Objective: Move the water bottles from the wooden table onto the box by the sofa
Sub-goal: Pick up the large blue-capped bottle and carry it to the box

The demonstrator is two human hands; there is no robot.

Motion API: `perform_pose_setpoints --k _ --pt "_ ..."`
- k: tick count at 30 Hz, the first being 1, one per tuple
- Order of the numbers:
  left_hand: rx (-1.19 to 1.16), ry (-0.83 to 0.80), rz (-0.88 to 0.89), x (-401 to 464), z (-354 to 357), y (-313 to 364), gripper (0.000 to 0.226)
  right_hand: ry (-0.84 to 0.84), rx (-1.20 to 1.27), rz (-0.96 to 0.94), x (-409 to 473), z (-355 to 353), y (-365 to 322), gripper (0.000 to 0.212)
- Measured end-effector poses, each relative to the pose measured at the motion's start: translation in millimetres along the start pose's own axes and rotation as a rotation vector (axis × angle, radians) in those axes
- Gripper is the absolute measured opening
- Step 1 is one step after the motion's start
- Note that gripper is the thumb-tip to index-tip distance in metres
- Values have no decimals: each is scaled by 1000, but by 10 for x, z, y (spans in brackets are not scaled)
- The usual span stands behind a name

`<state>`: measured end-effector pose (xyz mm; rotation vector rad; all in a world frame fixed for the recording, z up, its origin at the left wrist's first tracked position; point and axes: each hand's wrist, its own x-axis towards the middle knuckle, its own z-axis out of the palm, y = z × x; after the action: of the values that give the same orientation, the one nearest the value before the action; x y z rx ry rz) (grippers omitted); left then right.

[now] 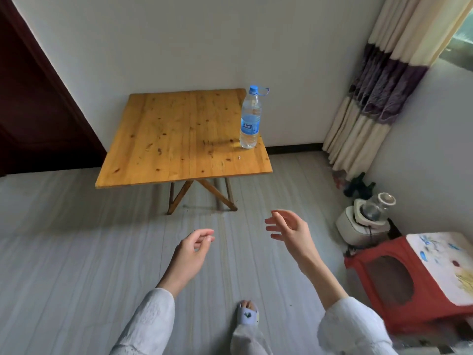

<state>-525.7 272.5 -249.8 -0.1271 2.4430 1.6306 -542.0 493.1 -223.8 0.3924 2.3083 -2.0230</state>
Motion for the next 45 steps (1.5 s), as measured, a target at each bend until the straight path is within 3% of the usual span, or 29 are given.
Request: perform_pose_setpoints --k 6,13,22,27,32,37,40,45 --pt "2 -13 17 1270 47 542 17 12 -30 -28 1315 -165 -422 18" --pt "-23 -40 -56 2375 121 585 19 -24 -84 15 2356 -114 -467 13" --pt "-30 -162 -92 4246 187 547 18 51 -180 147 3996 62 -310 33" --pt "18 -299 -142 5232 226 722 56 37 -238 238 4824 240 -308 47" --pt "23 -386 -87 6009 323 853 75 -25 -255 193 5361 399 -341 67" --pt "-86 -521 -32 6390 377 896 73 -26 -138 163 5627 464 -303 67" --pt "-100 -530 -10 6559 378 872 77 -28 -110 160 5743 461 -278 70" --pt "-147 -519 -17 6915 465 892 93 -17 3 155 6133 510 -353 55"
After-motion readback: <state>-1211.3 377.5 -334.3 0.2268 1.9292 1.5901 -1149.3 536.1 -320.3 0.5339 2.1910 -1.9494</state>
